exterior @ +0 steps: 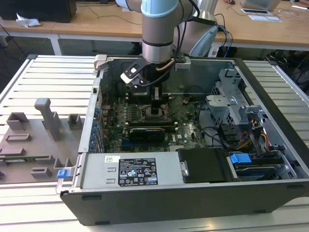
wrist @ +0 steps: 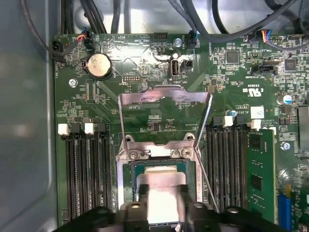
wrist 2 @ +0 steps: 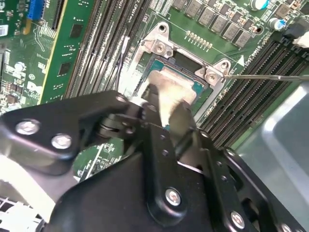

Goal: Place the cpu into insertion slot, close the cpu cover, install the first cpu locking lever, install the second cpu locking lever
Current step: 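Place the cpu into insertion slot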

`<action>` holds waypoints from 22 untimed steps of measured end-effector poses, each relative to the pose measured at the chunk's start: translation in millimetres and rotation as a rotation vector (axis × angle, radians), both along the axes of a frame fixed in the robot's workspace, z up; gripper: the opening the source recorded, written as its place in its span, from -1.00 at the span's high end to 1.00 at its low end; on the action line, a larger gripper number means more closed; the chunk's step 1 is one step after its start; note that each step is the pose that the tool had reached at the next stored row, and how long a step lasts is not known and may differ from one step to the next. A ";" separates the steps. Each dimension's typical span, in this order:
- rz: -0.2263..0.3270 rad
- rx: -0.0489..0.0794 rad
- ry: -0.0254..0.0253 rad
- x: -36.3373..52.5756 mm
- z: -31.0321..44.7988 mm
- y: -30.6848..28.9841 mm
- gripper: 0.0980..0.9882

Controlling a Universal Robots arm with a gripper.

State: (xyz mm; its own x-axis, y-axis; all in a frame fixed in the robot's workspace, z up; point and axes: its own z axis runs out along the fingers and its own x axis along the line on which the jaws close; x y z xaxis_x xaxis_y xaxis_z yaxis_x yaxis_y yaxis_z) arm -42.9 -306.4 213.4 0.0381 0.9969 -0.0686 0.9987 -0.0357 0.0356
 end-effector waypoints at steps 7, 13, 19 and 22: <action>0.000 0.000 0.0000 0.0 19.0 0.0 0.98; 0.000 0.000 0.0000 0.0 24.3 0.0 0.98; 0.000 0.000 0.0000 0.1 30.1 0.0 0.98; 0.000 0.000 0.0000 0.3 32.2 0.0 0.98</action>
State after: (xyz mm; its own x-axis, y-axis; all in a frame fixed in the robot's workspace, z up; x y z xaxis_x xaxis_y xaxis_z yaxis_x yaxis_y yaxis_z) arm -42.6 -306.4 245.7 0.0379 0.9969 -0.0688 0.9987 -0.0355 0.0356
